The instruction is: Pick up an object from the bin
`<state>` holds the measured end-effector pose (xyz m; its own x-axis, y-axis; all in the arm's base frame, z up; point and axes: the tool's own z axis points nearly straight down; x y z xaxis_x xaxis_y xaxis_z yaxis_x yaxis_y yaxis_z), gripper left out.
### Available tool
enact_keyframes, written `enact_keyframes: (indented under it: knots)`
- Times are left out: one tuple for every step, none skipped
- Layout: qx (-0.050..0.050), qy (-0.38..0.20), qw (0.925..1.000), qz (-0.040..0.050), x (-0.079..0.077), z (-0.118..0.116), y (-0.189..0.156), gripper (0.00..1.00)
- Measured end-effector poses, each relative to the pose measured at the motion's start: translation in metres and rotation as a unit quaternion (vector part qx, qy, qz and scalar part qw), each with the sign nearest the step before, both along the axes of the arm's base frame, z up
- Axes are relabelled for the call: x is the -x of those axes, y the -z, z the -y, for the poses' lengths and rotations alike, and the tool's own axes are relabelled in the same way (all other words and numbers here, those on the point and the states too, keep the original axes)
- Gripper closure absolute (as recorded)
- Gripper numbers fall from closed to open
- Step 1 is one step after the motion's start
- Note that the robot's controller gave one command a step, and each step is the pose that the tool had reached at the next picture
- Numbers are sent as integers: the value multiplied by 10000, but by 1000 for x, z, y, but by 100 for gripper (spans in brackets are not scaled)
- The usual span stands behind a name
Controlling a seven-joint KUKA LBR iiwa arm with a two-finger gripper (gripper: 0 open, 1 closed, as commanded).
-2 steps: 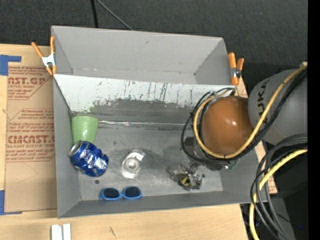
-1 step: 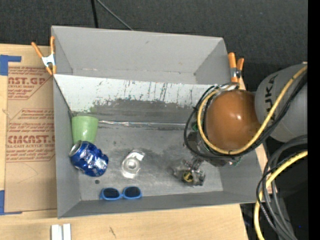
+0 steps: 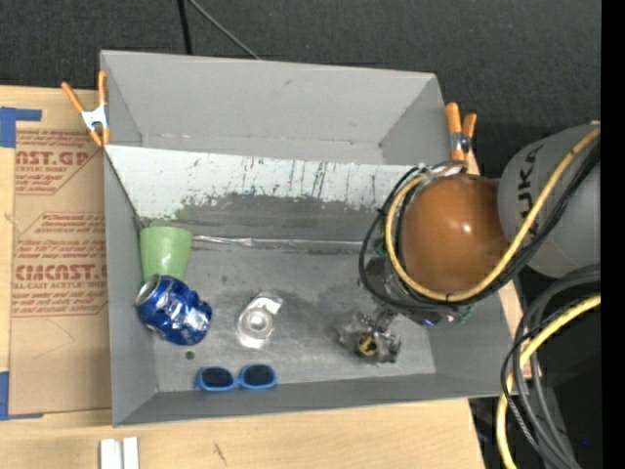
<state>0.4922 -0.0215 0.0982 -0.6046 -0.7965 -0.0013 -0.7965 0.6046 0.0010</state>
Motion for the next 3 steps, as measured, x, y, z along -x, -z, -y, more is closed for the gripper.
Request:
enact_keyframes:
  knots:
    - [1, 8, 10000, 0, 0, -1, -7, 100]
    - [1, 14, 10000, 10, 0, -2, -30, 100]
    - [1, 17, 10000, 4, 0, -3, -38, 100]
